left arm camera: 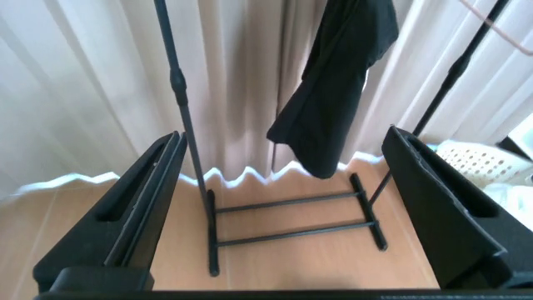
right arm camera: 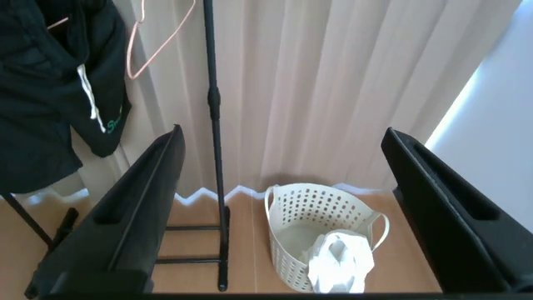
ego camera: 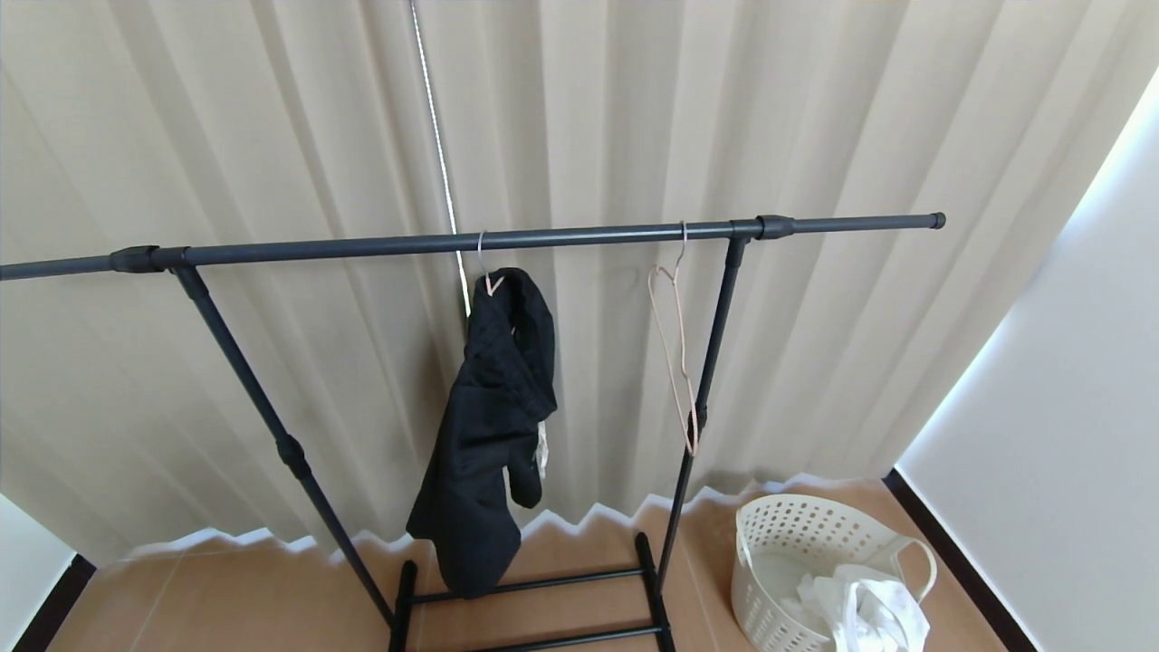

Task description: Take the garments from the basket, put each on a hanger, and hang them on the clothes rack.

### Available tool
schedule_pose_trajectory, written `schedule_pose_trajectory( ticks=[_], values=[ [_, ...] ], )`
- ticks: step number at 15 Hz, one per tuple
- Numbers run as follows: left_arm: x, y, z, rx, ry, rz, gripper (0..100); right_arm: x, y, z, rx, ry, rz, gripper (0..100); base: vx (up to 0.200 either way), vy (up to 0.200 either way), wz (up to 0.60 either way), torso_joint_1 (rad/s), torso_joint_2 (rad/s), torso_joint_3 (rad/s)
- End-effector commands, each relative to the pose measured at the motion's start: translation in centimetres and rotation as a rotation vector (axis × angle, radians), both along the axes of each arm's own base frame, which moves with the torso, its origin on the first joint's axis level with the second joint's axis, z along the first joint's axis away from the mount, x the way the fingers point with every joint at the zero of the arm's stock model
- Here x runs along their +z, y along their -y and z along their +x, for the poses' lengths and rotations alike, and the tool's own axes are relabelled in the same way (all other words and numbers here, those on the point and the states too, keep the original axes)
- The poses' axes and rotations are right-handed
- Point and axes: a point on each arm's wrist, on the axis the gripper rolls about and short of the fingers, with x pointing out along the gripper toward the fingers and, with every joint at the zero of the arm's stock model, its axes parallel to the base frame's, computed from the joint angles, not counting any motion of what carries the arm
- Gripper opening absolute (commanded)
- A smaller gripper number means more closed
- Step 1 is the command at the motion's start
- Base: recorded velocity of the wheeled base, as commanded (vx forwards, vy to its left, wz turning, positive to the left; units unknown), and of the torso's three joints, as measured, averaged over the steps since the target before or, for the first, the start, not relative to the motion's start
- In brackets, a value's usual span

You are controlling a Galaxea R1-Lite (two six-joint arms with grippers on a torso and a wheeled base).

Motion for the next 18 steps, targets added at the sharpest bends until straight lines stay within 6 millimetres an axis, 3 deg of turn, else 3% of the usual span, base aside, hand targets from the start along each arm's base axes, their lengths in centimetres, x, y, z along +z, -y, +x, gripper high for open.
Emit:
schedule_pose_trajectory(
  ticks=[1,4,18],
  values=[
    [-0.10,0.00,-0.19,0.002,0.026,-0.004,100,-0.05,-0.03,-0.02,0.012,-0.001,-0.010,100,0.000,0.000,0.00,0.000,0.00,0.000],
    [-0.10,-0.01,-0.19,0.007,0.026,-0.019,100,-0.05,-0.03,-0.02,0.012,-0.001,-0.010,100,0.000,0.000,0.00,-0.032,0.08,0.043],
    [-0.06,0.00,-0.20,0.002,0.027,-0.012,100,-0.03,-0.03,-0.02,0.014,0.000,-0.003,100,0.000,0.000,0.00,-0.142,0.34,0.186]
  ],
)
